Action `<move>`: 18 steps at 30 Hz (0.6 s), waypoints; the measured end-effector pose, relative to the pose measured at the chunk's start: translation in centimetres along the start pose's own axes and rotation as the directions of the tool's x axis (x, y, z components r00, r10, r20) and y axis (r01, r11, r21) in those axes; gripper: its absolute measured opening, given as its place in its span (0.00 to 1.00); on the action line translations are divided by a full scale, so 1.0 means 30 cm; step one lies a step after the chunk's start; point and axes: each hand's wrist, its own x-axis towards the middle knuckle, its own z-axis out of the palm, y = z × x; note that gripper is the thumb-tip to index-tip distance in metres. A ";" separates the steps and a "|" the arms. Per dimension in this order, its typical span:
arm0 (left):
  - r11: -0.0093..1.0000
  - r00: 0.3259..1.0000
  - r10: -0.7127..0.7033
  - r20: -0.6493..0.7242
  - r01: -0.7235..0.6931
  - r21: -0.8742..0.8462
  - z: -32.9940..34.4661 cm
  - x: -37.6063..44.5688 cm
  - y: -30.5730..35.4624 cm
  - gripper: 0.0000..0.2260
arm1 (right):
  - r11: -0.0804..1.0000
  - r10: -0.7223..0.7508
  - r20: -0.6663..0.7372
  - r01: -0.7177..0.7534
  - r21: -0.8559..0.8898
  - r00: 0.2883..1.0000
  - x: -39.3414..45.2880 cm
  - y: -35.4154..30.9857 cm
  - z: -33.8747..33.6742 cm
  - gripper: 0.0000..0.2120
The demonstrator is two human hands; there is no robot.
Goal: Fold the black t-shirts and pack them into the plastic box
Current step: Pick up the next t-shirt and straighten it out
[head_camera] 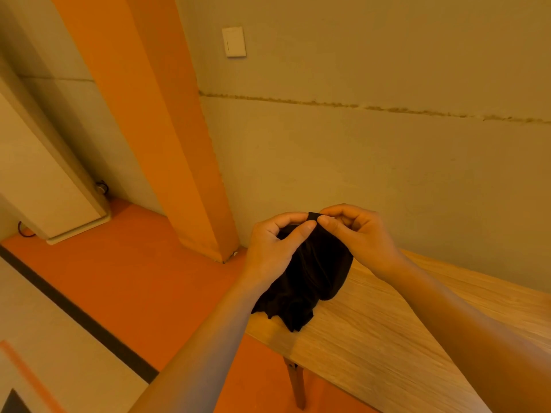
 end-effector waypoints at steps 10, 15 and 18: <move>0.983 0.998 0.062 0.006 -0.062 0.172 -0.006 -0.013 -0.014 0.05 | 0.996 -0.018 0.018 0.020 -0.087 1.000 0.006 0.005 -0.025 0.05; 0.968 0.981 -0.190 0.048 0.179 0.176 -0.041 0.003 -0.025 0.08 | 0.990 0.087 0.025 -0.084 -0.111 0.996 0.011 -0.008 -0.051 0.06; 0.973 0.969 -0.229 0.091 0.224 0.054 -0.051 0.012 -0.016 0.09 | 0.971 0.168 0.165 -0.135 -0.197 0.972 -0.007 -0.005 -0.037 0.10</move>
